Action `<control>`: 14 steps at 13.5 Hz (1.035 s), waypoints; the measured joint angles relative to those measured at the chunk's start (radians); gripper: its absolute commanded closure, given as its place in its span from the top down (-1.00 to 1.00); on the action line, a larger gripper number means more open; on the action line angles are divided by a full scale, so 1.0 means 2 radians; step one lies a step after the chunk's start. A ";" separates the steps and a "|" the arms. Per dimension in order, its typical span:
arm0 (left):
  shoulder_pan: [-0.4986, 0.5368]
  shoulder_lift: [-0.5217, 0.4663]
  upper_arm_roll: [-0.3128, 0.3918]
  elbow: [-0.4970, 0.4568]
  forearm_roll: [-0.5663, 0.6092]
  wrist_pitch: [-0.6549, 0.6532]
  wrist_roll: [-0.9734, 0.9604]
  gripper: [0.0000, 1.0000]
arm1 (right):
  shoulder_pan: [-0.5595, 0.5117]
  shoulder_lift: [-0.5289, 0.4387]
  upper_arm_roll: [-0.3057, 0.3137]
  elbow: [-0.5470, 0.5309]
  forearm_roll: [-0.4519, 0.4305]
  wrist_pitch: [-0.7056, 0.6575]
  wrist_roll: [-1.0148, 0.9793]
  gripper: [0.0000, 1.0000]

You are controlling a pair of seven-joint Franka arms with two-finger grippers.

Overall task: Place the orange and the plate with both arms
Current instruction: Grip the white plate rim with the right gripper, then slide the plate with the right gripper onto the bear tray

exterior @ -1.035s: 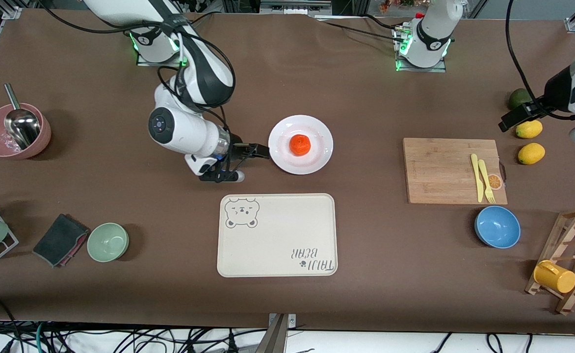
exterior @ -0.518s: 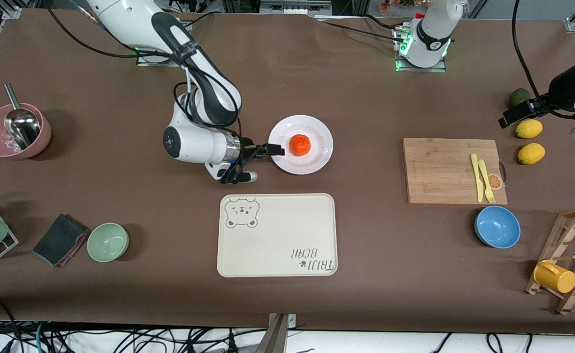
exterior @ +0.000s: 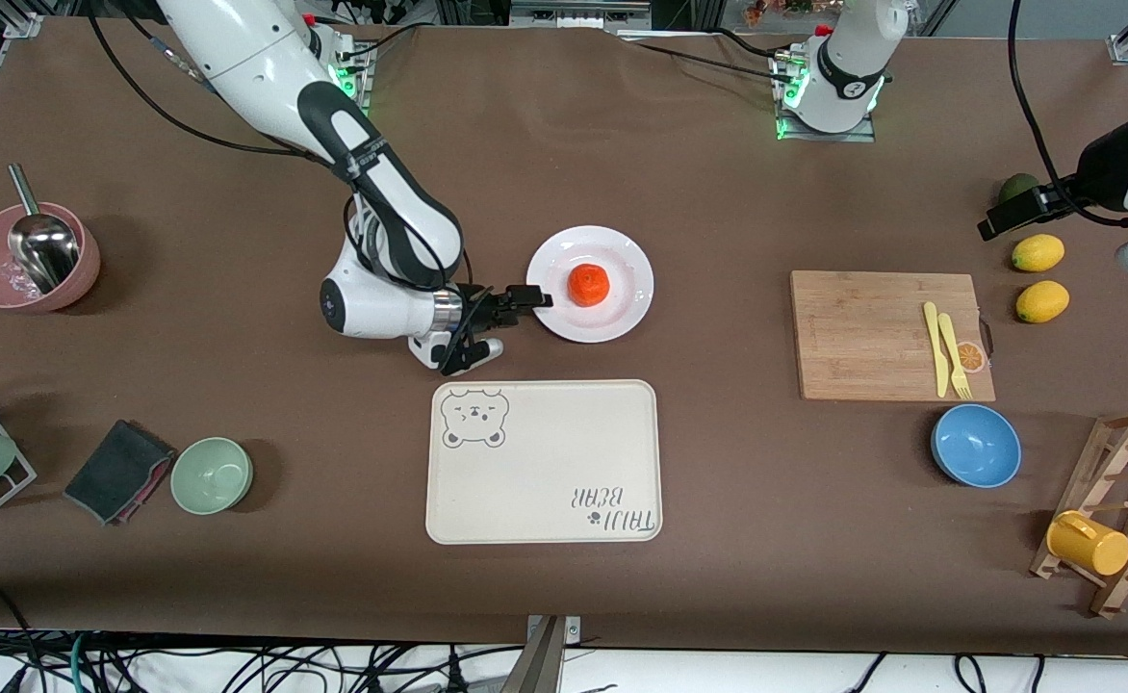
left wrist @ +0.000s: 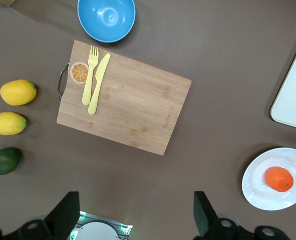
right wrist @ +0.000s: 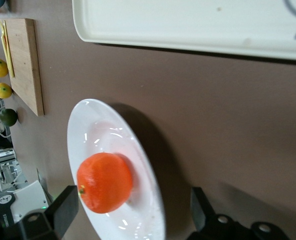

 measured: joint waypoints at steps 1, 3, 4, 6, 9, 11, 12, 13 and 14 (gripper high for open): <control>0.000 0.000 0.000 0.000 0.000 0.000 0.000 1.00 | -0.004 0.005 0.000 -0.001 0.003 -0.001 -0.015 0.62; 0.000 0.000 0.000 0.000 -0.001 0.000 0.000 1.00 | -0.004 0.015 0.000 -0.002 0.025 -0.004 -0.048 -0.03; 0.000 0.000 0.000 0.000 -0.004 0.001 0.000 1.00 | -0.004 0.018 0.001 -0.002 0.033 -0.015 -0.058 -0.20; 0.000 0.000 0.000 0.000 -0.005 0.004 0.000 1.00 | -0.004 0.020 0.002 -0.002 0.036 -0.033 -0.064 -0.29; 0.000 0.002 0.001 0.000 -0.005 0.005 0.000 1.00 | -0.002 0.021 0.002 -0.002 0.036 -0.039 -0.066 -0.29; 0.002 0.002 0.001 0.000 -0.005 0.005 0.000 1.00 | -0.001 0.024 0.003 -0.002 0.036 -0.039 -0.067 -0.29; 0.004 0.002 0.001 0.000 -0.005 0.005 0.000 1.00 | 0.000 0.026 0.003 -0.002 0.036 -0.039 -0.067 -0.29; 0.005 0.002 0.001 0.000 -0.005 0.005 0.000 1.00 | 0.002 0.028 0.003 -0.002 0.036 -0.038 -0.068 -0.29; 0.006 0.002 0.001 0.000 -0.005 0.004 0.000 1.00 | 0.004 0.029 0.003 -0.002 0.036 -0.038 -0.068 -0.32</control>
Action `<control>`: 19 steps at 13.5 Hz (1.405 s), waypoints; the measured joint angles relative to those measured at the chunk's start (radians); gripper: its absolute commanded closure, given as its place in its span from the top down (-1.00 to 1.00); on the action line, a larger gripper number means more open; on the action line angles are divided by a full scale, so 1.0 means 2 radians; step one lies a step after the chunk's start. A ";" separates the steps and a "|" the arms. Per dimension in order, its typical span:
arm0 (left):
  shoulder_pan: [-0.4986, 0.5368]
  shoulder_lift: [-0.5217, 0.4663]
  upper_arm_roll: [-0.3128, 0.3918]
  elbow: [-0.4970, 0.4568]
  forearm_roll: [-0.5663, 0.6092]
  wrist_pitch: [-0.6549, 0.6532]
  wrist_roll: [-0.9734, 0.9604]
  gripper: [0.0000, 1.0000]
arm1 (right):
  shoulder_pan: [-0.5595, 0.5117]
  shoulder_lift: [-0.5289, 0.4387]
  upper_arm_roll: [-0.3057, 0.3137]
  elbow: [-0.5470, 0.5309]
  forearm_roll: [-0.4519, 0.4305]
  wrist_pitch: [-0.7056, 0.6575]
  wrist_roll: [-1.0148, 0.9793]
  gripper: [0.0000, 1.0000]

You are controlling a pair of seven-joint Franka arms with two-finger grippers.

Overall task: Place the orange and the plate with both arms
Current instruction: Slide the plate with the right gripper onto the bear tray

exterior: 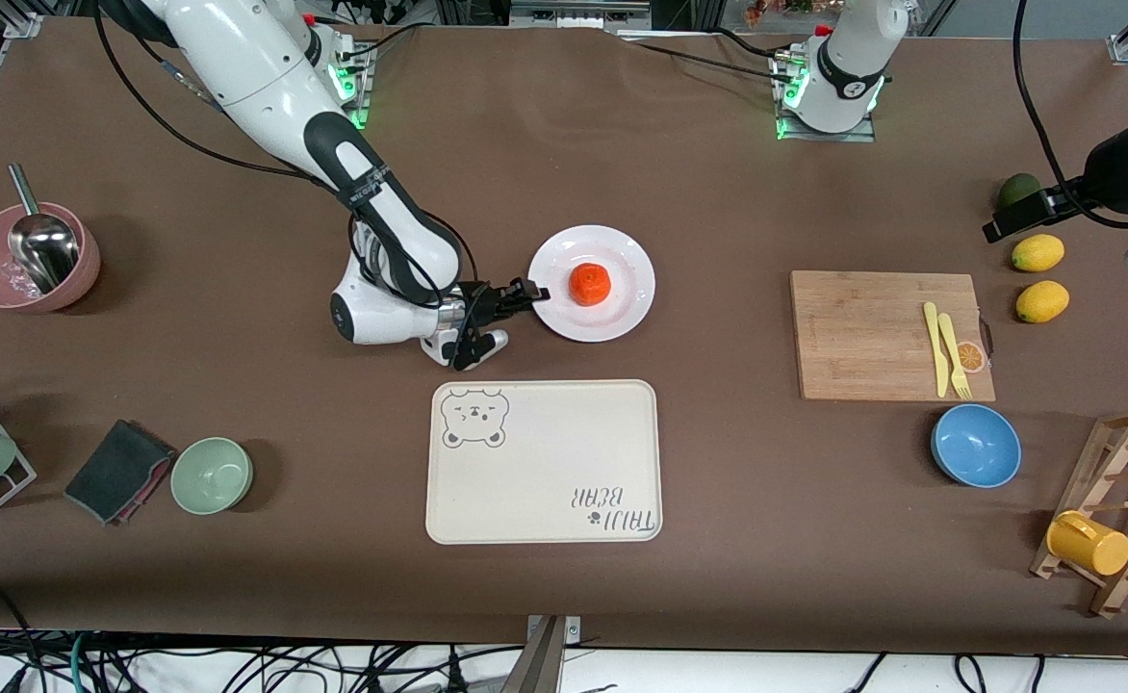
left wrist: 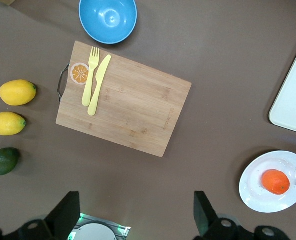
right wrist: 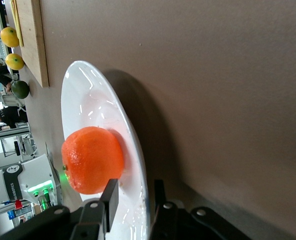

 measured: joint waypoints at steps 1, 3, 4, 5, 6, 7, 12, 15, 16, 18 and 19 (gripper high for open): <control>0.000 0.000 0.000 0.000 0.000 -0.001 0.000 1.00 | 0.001 0.001 0.000 0.000 0.000 0.000 0.000 -0.43; 0.000 0.000 0.000 0.000 0.000 -0.002 0.000 1.00 | 0.006 0.004 0.000 0.000 0.000 0.004 -0.001 -0.85; 0.000 0.000 0.000 0.000 0.000 -0.002 0.000 1.00 | 0.009 0.005 0.000 0.000 0.000 0.008 -0.001 -0.98; 0.000 0.000 0.000 0.000 0.000 -0.002 0.000 1.00 | 0.012 0.006 0.000 0.000 0.001 0.010 -0.001 -1.00; 0.000 0.000 0.000 0.000 0.000 -0.003 0.000 1.00 | 0.014 0.007 0.000 0.000 0.001 0.011 -0.002 -1.00; 0.000 0.000 0.000 0.000 0.000 -0.003 0.000 1.00 | 0.014 0.007 0.001 0.001 0.004 0.009 -0.005 -1.00; 0.000 0.000 0.000 0.000 0.000 -0.005 0.000 1.00 | 0.000 0.002 -0.003 0.019 0.004 0.009 -0.005 -1.00; 0.000 0.000 0.000 0.000 0.000 -0.005 0.000 1.00 | -0.043 0.001 -0.009 0.053 -0.005 -0.022 0.004 -1.00; 0.000 0.000 0.000 0.000 0.000 -0.005 0.000 1.00 | -0.061 0.001 -0.012 0.072 -0.023 -0.037 0.023 -1.00; 0.000 0.000 0.000 0.000 0.000 -0.007 0.000 1.00 | -0.084 0.004 -0.014 0.116 -0.061 -0.054 0.089 -1.00; 0.000 0.000 0.000 0.000 0.000 -0.007 0.000 1.00 | -0.087 0.011 -0.014 0.140 -0.068 -0.054 0.117 -1.00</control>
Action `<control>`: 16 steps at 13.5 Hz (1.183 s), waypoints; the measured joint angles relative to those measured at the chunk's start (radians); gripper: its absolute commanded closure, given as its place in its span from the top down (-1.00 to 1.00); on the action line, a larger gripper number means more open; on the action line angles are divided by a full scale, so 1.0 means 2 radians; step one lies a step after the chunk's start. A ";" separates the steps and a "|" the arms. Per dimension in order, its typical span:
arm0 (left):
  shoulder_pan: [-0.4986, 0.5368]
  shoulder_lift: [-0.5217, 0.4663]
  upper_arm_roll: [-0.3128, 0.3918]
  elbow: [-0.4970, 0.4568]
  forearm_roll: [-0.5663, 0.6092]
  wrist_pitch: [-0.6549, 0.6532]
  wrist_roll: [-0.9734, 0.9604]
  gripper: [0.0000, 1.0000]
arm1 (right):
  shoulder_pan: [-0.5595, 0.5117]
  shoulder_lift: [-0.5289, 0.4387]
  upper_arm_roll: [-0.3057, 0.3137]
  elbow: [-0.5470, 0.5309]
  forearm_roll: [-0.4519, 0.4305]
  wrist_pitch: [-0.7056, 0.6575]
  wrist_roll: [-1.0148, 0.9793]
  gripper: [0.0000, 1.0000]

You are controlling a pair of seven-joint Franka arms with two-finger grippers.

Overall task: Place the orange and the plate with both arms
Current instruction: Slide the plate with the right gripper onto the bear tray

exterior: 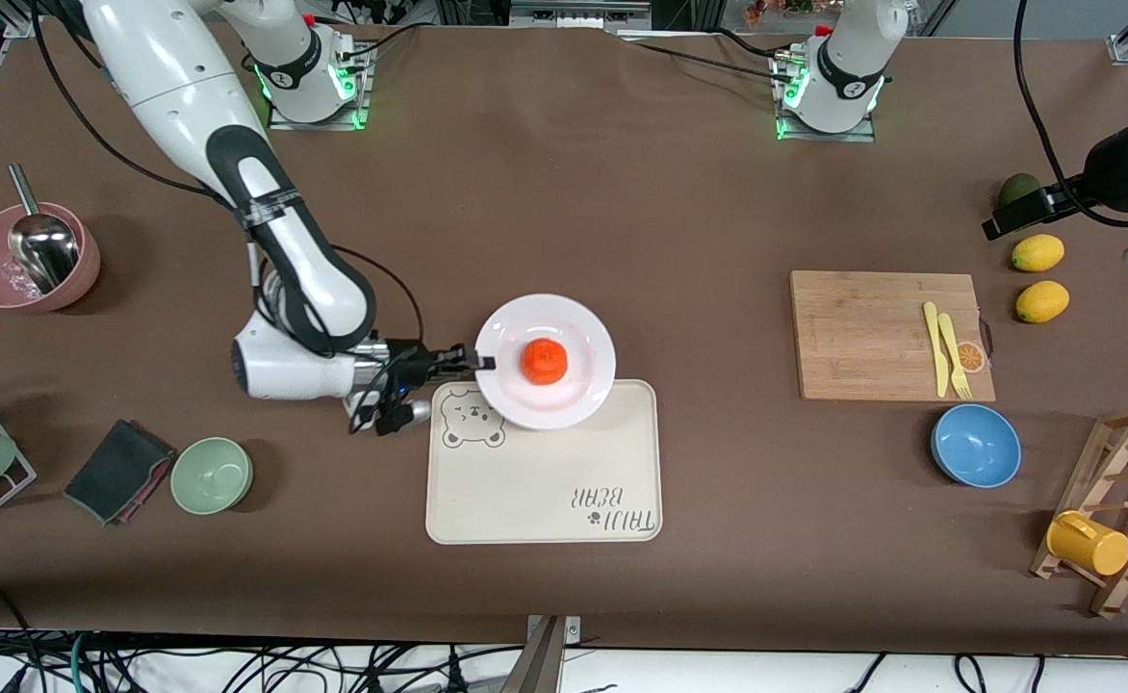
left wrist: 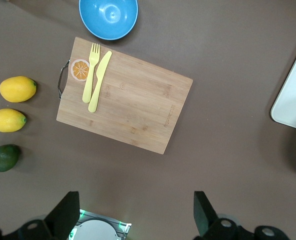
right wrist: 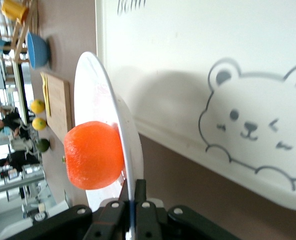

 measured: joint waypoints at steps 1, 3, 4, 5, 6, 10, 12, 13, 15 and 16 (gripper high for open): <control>0.000 0.000 0.000 0.000 0.000 0.000 0.000 1.00 | 0.001 0.012 0.000 0.029 -0.002 0.001 0.026 -1.00; 0.000 0.000 0.000 0.000 0.000 0.000 0.000 1.00 | 0.004 0.052 0.000 0.092 -0.003 0.004 0.054 -1.00; 0.000 0.000 0.000 0.000 0.000 0.000 0.000 1.00 | 0.005 0.077 0.000 0.122 -0.003 0.013 0.061 -1.00; 0.000 0.000 0.000 0.000 0.000 0.000 0.000 1.00 | 0.007 0.103 0.001 0.149 -0.003 0.030 0.062 -1.00; 0.000 0.000 0.000 0.000 0.000 0.000 0.000 1.00 | 0.009 0.128 0.001 0.172 -0.003 0.047 0.062 -1.00; 0.000 0.000 0.000 0.000 0.000 0.000 0.000 1.00 | 0.025 0.172 0.001 0.208 -0.002 0.071 0.062 0.72; 0.000 0.000 0.000 0.000 0.000 0.000 0.000 1.00 | 0.027 0.172 0.001 0.216 -0.003 0.072 0.063 1.00; 0.000 0.000 0.000 0.000 0.000 0.000 0.000 1.00 | 0.027 0.172 0.001 0.219 -0.012 0.071 0.063 1.00; 0.000 0.000 0.000 0.000 0.000 0.000 0.000 1.00 | 0.027 0.169 0.001 0.223 -0.068 0.068 0.065 1.00; 0.000 0.000 0.000 0.000 0.000 0.000 0.000 1.00 | 0.027 0.167 0.001 0.224 -0.104 0.063 0.067 1.00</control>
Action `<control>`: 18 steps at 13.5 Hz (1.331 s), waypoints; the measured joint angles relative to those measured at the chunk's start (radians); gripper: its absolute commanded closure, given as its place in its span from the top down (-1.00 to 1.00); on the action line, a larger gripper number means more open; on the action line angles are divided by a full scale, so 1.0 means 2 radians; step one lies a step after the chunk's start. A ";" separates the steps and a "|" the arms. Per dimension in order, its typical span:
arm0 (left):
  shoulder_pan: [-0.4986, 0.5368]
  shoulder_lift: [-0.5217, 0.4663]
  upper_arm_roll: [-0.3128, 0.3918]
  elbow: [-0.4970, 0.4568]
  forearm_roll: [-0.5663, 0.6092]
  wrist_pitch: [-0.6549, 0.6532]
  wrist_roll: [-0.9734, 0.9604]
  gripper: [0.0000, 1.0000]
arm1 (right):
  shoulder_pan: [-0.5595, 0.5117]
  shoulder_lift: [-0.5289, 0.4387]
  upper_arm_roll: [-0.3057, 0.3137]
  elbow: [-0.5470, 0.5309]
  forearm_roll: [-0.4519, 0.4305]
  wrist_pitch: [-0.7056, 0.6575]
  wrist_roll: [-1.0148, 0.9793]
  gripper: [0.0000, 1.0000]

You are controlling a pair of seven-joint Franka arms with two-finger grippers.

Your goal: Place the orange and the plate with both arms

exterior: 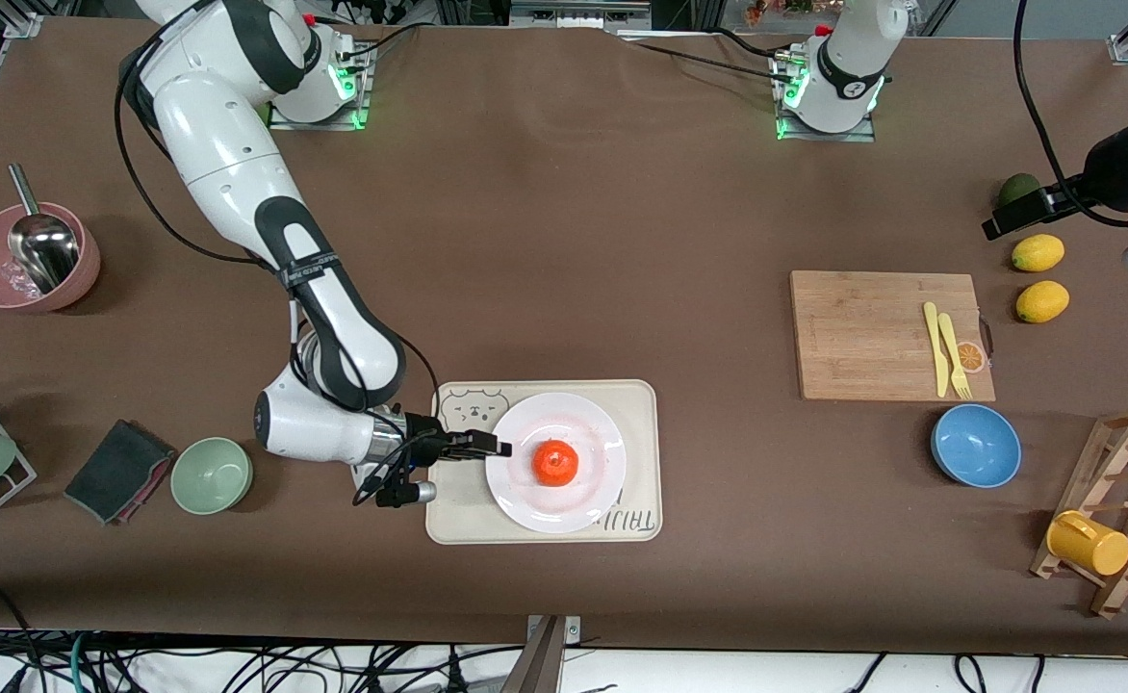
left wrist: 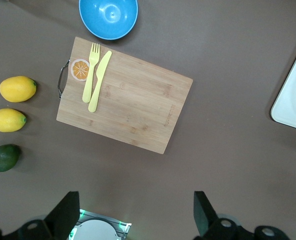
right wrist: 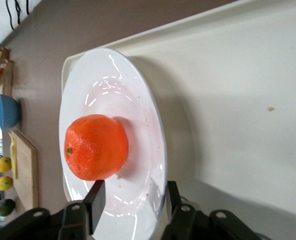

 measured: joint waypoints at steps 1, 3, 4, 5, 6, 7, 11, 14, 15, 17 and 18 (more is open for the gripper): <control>0.000 0.000 0.000 0.000 0.000 0.000 0.000 1.00 | 0.000 -0.003 0.001 0.001 -0.032 -0.004 0.001 1.00; 0.000 0.000 0.000 0.000 0.000 0.000 0.000 1.00 | 0.000 -0.014 0.002 0.006 -0.094 -0.025 0.006 1.00; 0.000 0.000 0.000 0.000 0.000 0.000 0.000 1.00 | 0.000 -0.023 0.002 0.007 -0.134 -0.045 0.018 1.00; 0.000 0.000 0.000 0.000 0.000 0.000 0.000 1.00 | 0.000 -0.034 0.002 0.008 -0.184 -0.069 0.035 1.00; 0.000 0.000 0.000 0.000 0.000 0.000 0.000 1.00 | 0.000 -0.047 0.002 0.010 -0.235 -0.096 0.052 1.00; 0.000 0.000 0.000 0.000 0.000 0.000 0.000 1.00 | 0.000 -0.062 0.002 0.012 -0.281 -0.121 0.063 1.00; 0.000 0.001 0.000 0.000 0.000 0.000 0.000 1.00 | -0.003 -0.133 -0.001 0.016 -0.432 -0.249 0.086 1.00; 0.000 0.001 -0.001 0.000 0.000 0.000 0.000 1.00 | -0.024 -0.196 -0.029 0.018 -0.455 -0.334 0.052 1.00; 0.000 0.001 -0.001 0.000 0.000 0.000 0.000 1.00 | -0.037 -0.216 -0.035 0.018 -0.454 -0.361 0.033 1.00; 0.000 0.001 -0.001 0.000 0.000 0.001 0.000 1.00 | -0.055 -0.256 -0.060 0.017 -0.452 -0.371 0.041 1.00; 0.000 0.001 -0.001 0.000 0.000 0.001 0.000 1.00 | -0.061 -0.274 -0.071 0.012 -0.447 -0.368 0.055 1.00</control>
